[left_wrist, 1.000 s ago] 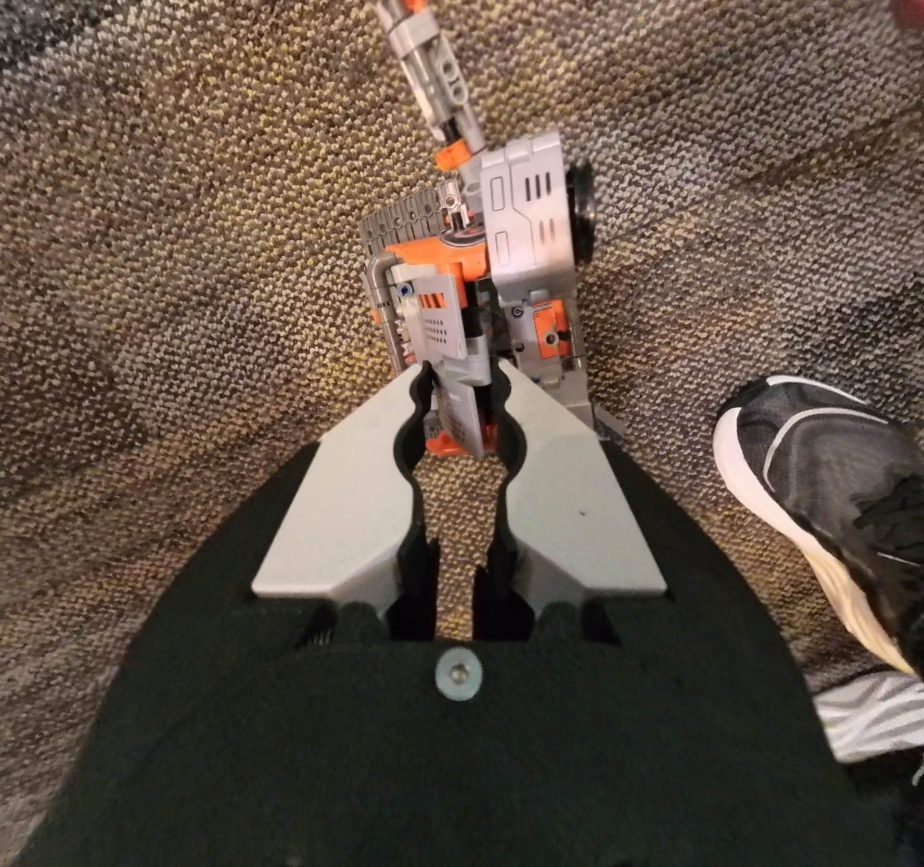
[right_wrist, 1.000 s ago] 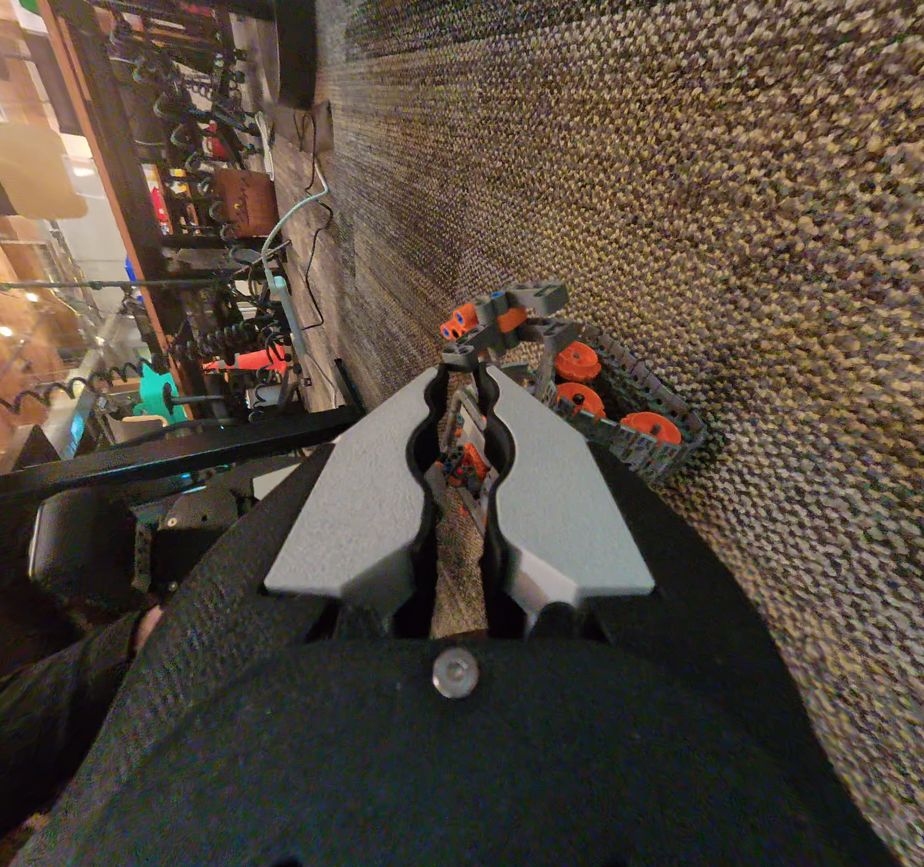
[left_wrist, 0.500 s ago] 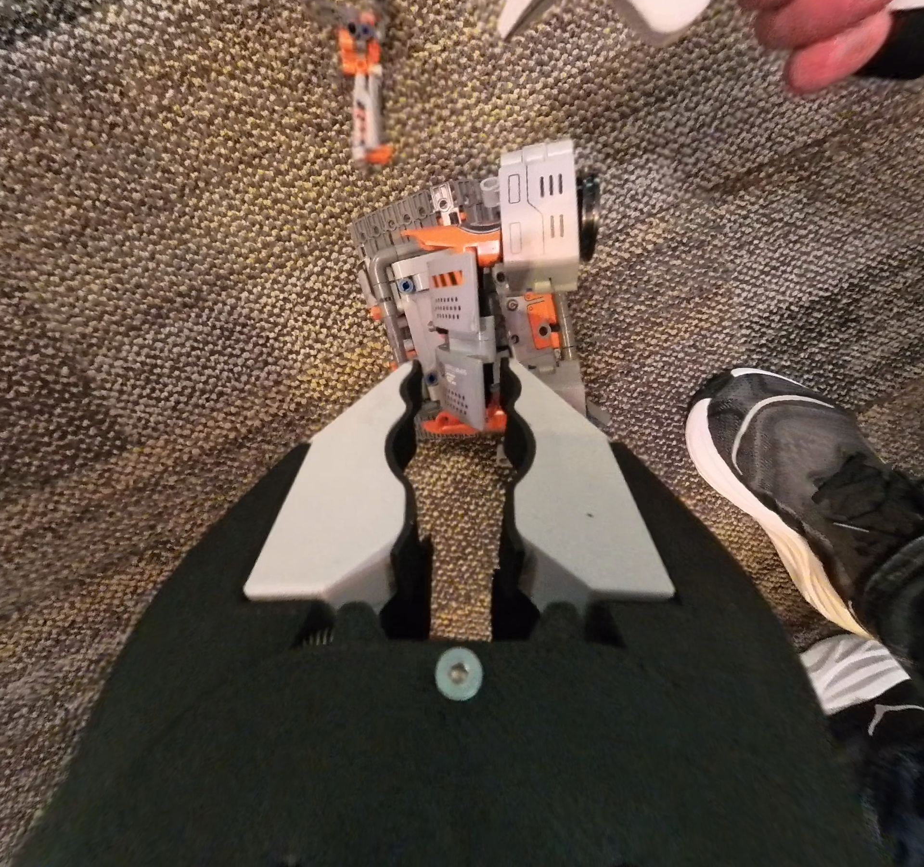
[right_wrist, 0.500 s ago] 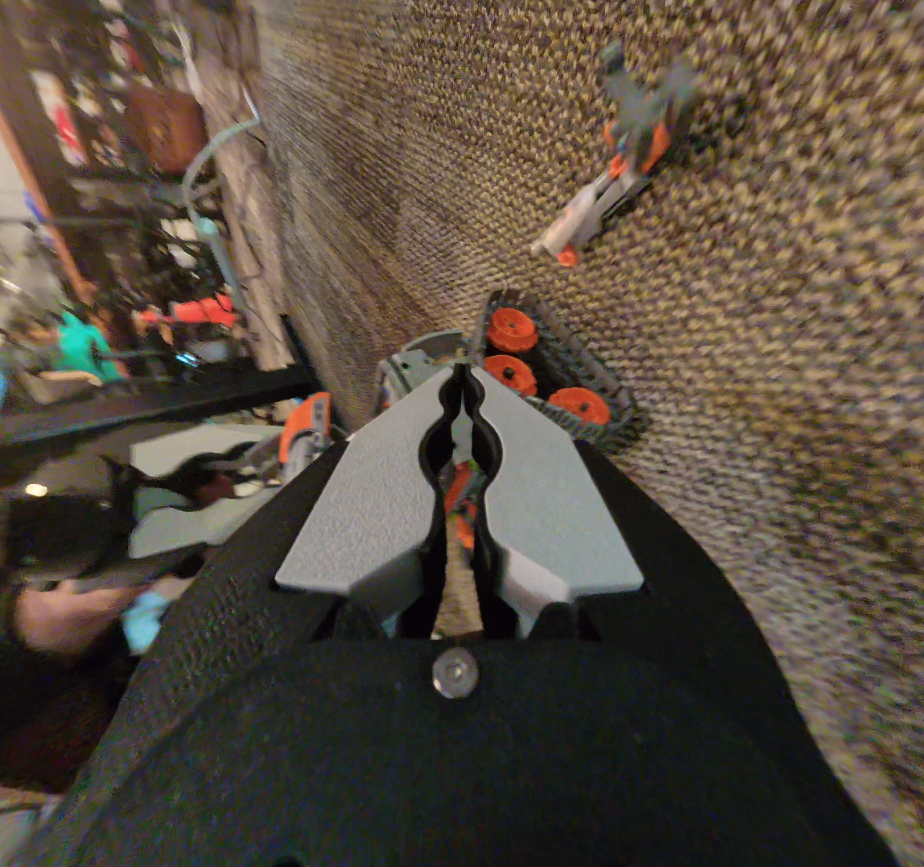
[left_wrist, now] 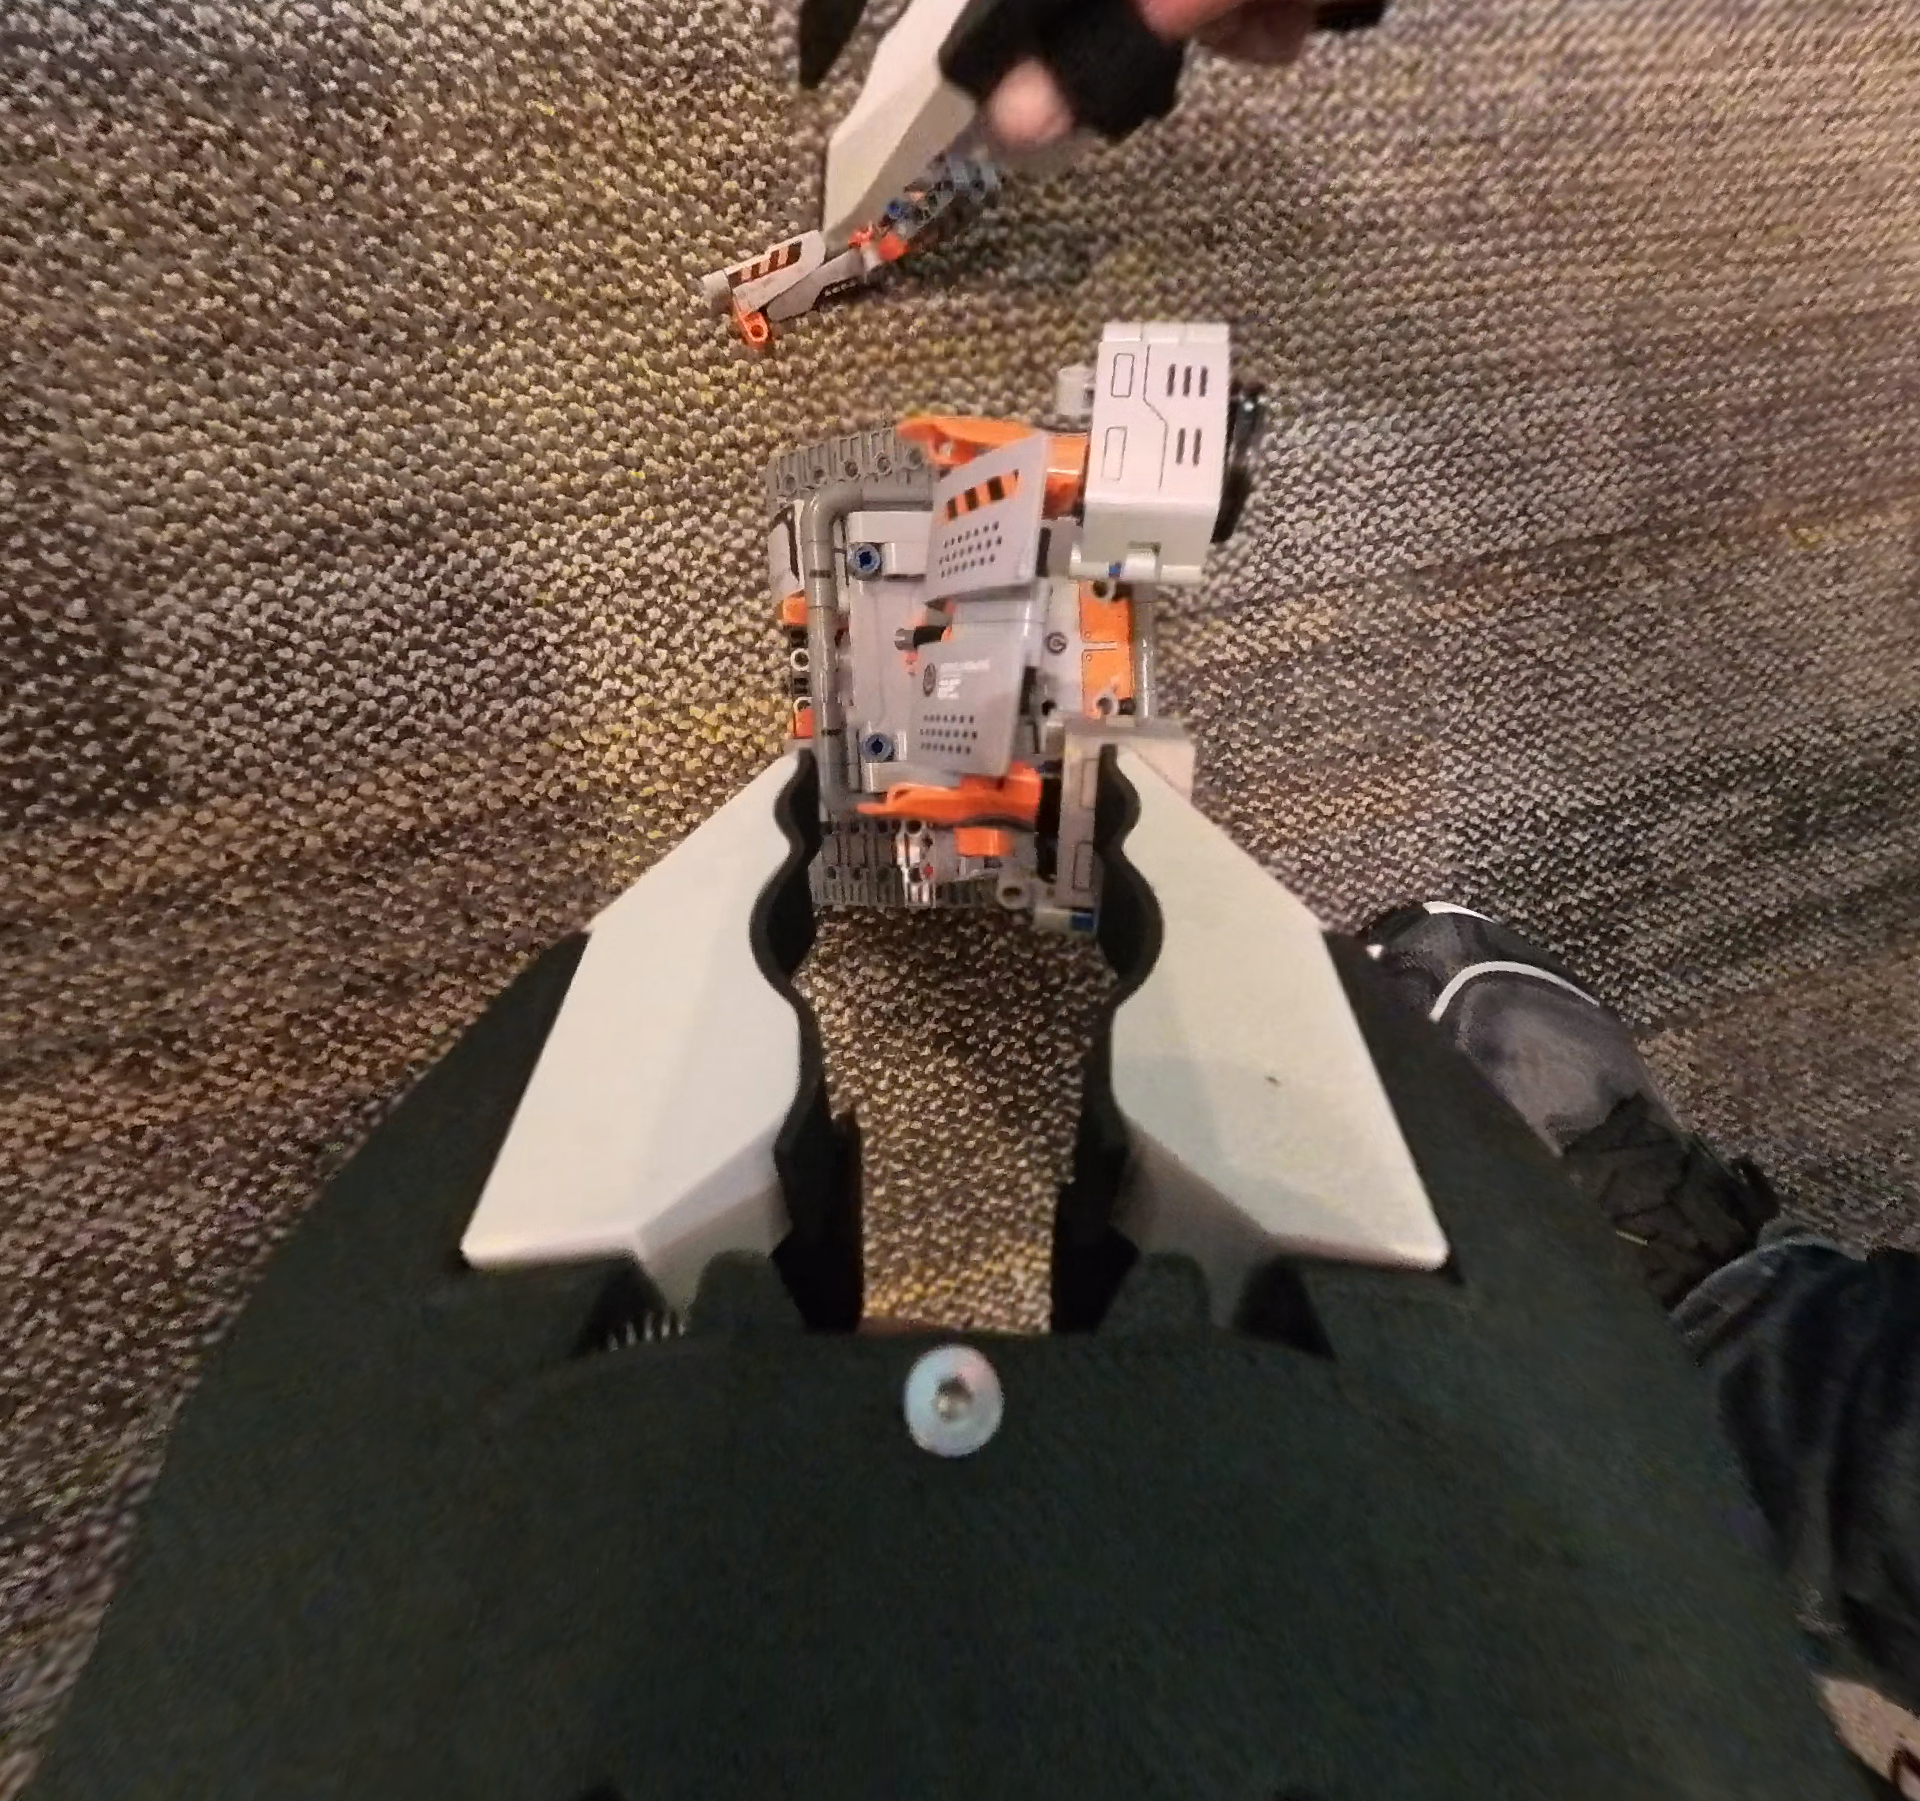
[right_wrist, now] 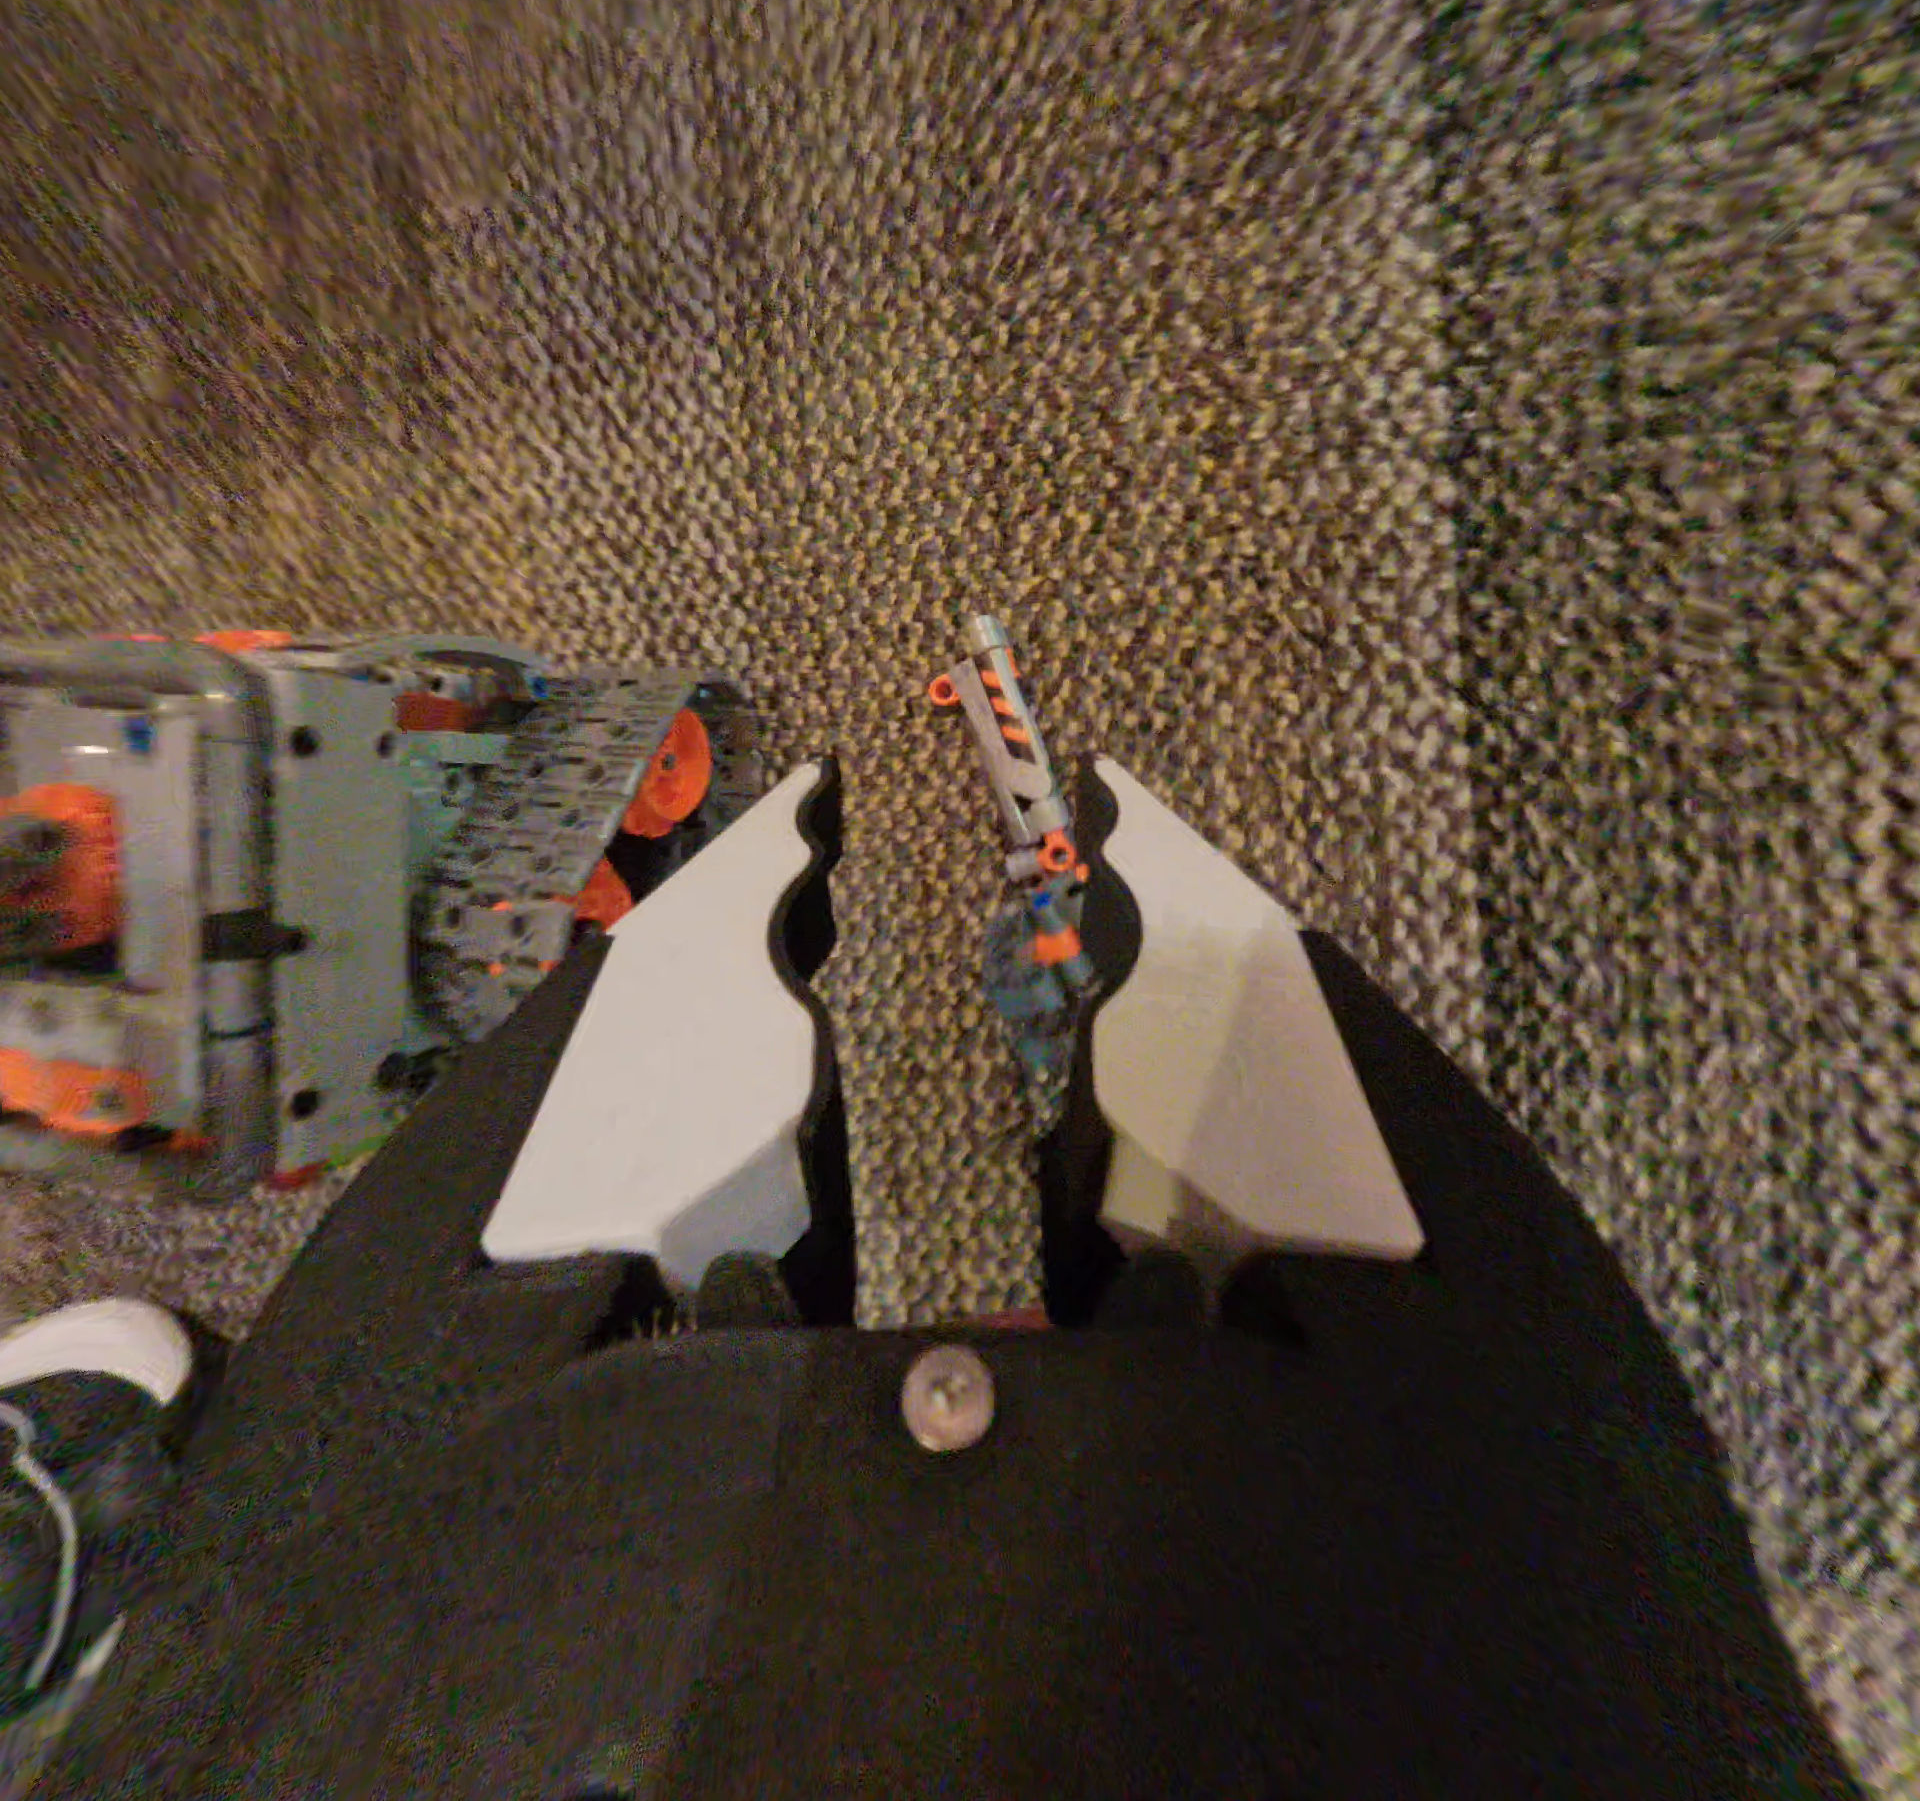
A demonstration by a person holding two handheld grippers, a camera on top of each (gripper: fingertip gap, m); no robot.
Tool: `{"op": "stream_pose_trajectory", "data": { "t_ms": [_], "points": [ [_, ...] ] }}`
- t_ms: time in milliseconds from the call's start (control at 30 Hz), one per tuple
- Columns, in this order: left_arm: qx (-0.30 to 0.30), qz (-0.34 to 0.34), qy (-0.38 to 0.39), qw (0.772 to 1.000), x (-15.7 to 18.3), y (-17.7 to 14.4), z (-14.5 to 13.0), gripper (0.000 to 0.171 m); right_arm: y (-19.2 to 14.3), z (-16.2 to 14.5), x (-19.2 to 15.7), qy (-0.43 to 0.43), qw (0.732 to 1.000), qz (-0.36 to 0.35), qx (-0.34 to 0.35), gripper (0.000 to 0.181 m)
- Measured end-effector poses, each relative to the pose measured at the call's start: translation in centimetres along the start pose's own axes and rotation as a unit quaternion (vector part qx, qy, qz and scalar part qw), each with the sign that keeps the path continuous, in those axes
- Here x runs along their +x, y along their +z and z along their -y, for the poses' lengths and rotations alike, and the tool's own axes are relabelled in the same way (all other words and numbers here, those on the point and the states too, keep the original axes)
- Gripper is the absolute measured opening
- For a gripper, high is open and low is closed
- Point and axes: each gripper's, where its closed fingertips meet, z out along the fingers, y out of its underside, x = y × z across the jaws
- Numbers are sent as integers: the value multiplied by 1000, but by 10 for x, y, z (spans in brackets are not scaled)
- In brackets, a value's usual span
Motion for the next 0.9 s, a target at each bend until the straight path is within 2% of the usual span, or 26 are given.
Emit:
{"op": "stream_pose_trajectory", "data": {
  "t_ms": [200,267,433,600,733,900],
  "points": [
    [16,3,-27,1000,0,-6,-7,54,53,-12,-1,-23,996,20,-89,28],
    [17,3,-34,999,1,-10,-12,54,58,-18,2,-25,993,8,-113,16],
    [12,4,-59,998,5,-14,-26,54,56,-21,1,-9,994,24,-106,12],
    [21,3,-88,996,6,-17,-36,56,34,-12,-5,41,994,67,-71,11],
    [23,0,-126,992,5,-23,-45,55,-3,2,-29,119,981,149,-31,11],
    [6,-3,-169,986,15,-33,-66,56,-51,-6,-48,159,973,166,-16,11]
  ]
}}
